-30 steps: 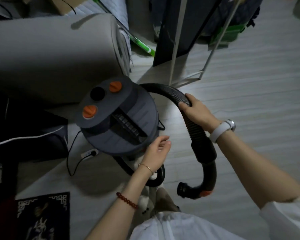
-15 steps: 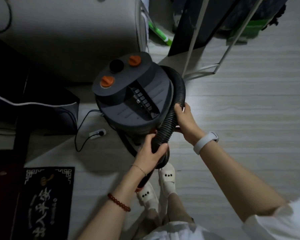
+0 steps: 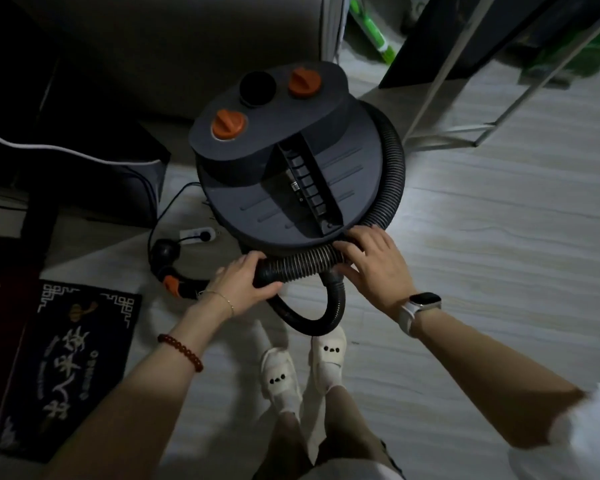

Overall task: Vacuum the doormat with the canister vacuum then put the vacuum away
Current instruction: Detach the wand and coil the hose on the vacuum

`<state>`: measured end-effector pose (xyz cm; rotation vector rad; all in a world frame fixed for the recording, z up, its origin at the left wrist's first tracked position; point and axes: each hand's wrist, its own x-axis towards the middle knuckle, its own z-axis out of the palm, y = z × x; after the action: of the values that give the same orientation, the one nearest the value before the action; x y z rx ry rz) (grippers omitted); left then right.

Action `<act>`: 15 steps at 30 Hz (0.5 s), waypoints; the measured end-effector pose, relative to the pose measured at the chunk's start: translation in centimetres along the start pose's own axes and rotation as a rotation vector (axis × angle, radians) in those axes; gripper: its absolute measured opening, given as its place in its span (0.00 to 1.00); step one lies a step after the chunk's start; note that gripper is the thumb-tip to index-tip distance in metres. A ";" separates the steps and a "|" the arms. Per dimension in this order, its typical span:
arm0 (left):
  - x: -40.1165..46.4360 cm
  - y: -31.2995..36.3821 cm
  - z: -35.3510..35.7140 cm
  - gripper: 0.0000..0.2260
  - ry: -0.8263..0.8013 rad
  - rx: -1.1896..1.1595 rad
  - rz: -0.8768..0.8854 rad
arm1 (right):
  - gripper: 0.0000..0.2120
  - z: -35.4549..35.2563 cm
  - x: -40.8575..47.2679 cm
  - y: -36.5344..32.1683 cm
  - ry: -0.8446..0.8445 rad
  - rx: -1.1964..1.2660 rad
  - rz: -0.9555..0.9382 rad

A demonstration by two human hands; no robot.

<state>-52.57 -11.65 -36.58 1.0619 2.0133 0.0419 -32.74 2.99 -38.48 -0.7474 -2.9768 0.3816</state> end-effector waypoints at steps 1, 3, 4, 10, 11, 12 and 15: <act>0.4 -0.2 0.3 0.24 0.026 0.026 -0.009 | 0.15 0.5 0.1 -0.2 0.048 0.035 0.042; 1.2 -0.6 1.1 0.24 0.039 0.076 -0.013 | 0.15 1.8 -0.1 -0.5 0.122 0.086 0.110; 1.6 -0.9 1.6 0.24 0.037 0.104 -0.009 | 0.14 2.4 -0.5 -0.5 0.148 0.092 0.121; 3.3 -1.8 3.8 0.29 0.022 0.204 -0.010 | 0.12 4.5 -0.4 0.1 0.186 0.133 0.148; 3.5 -1.8 4.3 0.30 0.029 0.187 -0.032 | 0.12 4.7 -0.4 0.0 0.170 0.124 0.163; 3.5 -1.7 5.0 0.29 0.047 0.151 -0.063 | 0.12 5.0 -0.3 -0.1 0.156 0.113 0.171; 3.2 -0.4 7.0 0.21 0.156 0.022 -0.130 | 0.14 5.5 0.0 -0.3 0.120 0.098 0.169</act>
<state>-48.89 -12.01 -43.37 0.9647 2.2242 0.0361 -33.42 1.51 -43.75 -0.9766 -2.7699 0.4697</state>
